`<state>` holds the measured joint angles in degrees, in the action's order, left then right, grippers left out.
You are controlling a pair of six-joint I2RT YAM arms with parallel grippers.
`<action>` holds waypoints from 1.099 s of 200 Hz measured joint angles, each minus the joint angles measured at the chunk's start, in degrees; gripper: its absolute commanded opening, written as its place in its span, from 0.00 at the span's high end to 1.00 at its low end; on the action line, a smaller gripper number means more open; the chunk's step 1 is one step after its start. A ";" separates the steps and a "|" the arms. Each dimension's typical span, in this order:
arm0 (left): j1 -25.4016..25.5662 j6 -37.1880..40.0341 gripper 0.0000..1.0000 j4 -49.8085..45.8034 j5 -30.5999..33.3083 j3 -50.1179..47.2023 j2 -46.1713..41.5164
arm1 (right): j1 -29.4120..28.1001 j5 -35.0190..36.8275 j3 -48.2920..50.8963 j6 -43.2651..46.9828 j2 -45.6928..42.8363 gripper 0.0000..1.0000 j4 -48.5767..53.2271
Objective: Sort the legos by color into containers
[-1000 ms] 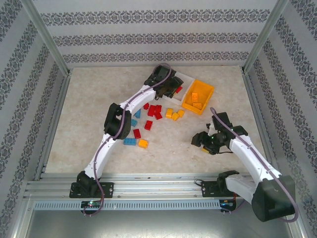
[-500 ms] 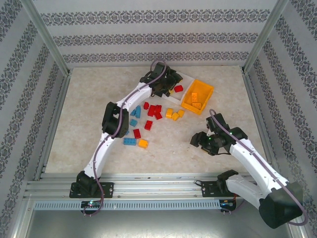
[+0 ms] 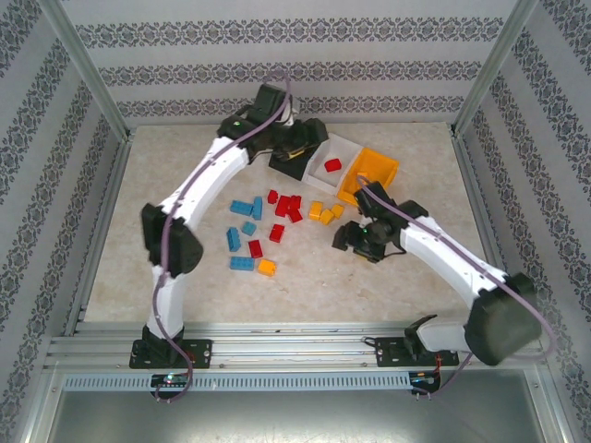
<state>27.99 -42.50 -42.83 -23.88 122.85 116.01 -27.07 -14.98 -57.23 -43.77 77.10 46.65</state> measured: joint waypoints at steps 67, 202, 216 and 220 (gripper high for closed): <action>-5.92 3.37 0.13 -0.81 3.43 -55.80 -37.66 | -8.96 -7.21 -8.52 15.17 13.14 0.34 -4.37; -17.97 -6.08 0.00 -0.04 -2.67 -81.46 -64.96 | -23.45 -2.95 -24.02 43.56 28.72 0.26 -1.44; -17.99 -6.32 0.00 -0.02 -2.60 -81.48 -65.31 | -23.98 -2.27 -25.16 44.26 30.38 0.25 -0.85; -17.99 -6.47 0.00 -0.04 -2.58 -81.50 -65.57 | -24.13 -1.97 -25.40 44.46 30.84 0.26 -0.76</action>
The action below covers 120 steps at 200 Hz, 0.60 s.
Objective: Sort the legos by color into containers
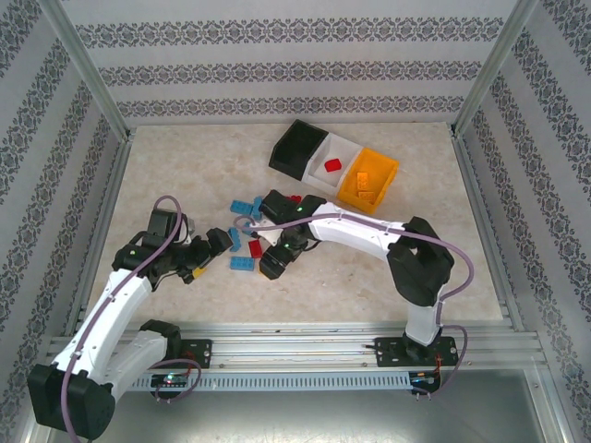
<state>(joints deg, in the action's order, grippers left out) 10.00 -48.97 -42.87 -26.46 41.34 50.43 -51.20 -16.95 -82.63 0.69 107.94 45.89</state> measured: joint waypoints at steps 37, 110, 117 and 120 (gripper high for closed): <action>0.00 -1.92 0.00 0.22 0.09 -1.77 -2.03 | -0.44 1.38 -1.70 0.83 3.82 0.27 0.98; -0.76 -2.93 0.00 0.22 0.07 -2.95 -1.68 | -1.68 3.82 -7.39 0.79 10.60 0.33 1.05; -0.98 -2.91 0.00 0.17 0.04 -2.80 -1.31 | -1.86 4.13 -7.61 0.81 11.19 0.34 1.03; -1.07 -2.91 0.00 0.17 0.07 -2.71 -1.18 | -1.88 4.15 -7.65 0.79 11.39 0.34 1.03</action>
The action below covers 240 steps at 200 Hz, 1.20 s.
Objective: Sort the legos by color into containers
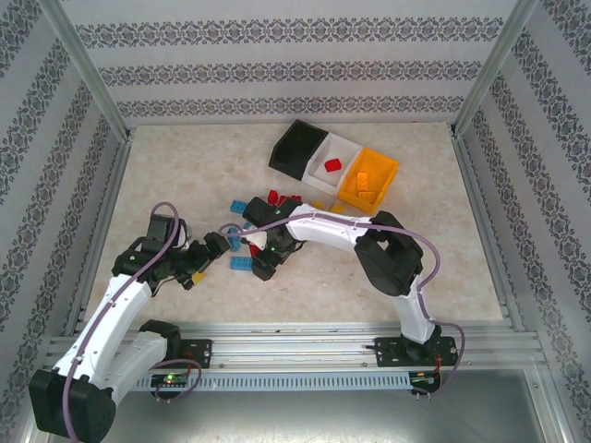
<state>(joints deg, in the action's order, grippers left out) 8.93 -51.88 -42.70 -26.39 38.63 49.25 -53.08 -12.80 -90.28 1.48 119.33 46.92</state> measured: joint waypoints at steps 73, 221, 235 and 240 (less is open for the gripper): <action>-1.22 0.44 0.00 -0.20 -0.17 2.64 2.97 | -0.42 4.09 -1.62 -1.27 3.37 0.65 -0.04; -1.55 0.33 0.00 3.02 -0.87 3.41 10.69 | 11.23 -4.24 3.80 -7.56 -10.38 0.74 -3.43; -1.51 0.24 0.00 4.61 -1.51 3.91 13.03 | 14.84 -6.19 4.61 -9.55 -13.16 0.74 -3.93; -1.42 0.22 0.00 5.14 -1.75 4.15 13.88 | 16.33 -6.78 4.79 -10.47 -13.99 0.74 -3.91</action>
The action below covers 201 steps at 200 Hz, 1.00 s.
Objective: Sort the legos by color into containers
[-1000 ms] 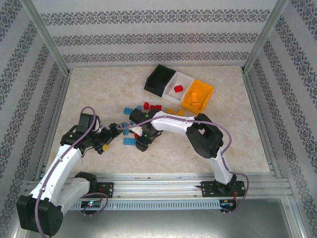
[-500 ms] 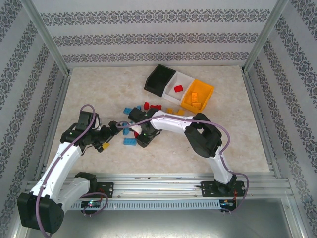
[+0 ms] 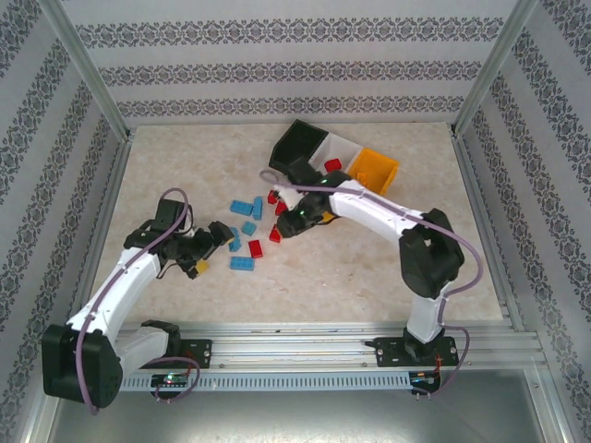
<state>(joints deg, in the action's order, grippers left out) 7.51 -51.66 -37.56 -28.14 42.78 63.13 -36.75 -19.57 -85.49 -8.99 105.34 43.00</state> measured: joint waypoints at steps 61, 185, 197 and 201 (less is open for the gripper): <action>5.31 3.39 0.00 1.60 -1.31 9.07 11.87 | 20.68 -1.57 -1.03 -12.41 -3.04 0.73 0.61; 6.08 11.56 0.00 -7.06 0.15 12.72 11.91 | 31.41 5.68 -17.16 -19.76 13.29 0.68 6.80; 6.58 12.04 0.00 -7.93 0.96 12.48 11.85 | 31.41 5.97 -18.14 -19.61 14.27 0.67 7.21; 6.82 12.15 0.00 -8.24 1.27 12.39 11.85 | 31.41 6.08 -18.38 -19.61 14.56 0.66 7.37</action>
<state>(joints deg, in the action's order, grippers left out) 14.33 -39.51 -45.80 -26.87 55.18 74.98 -5.34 -13.50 -103.88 -28.60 119.90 50.37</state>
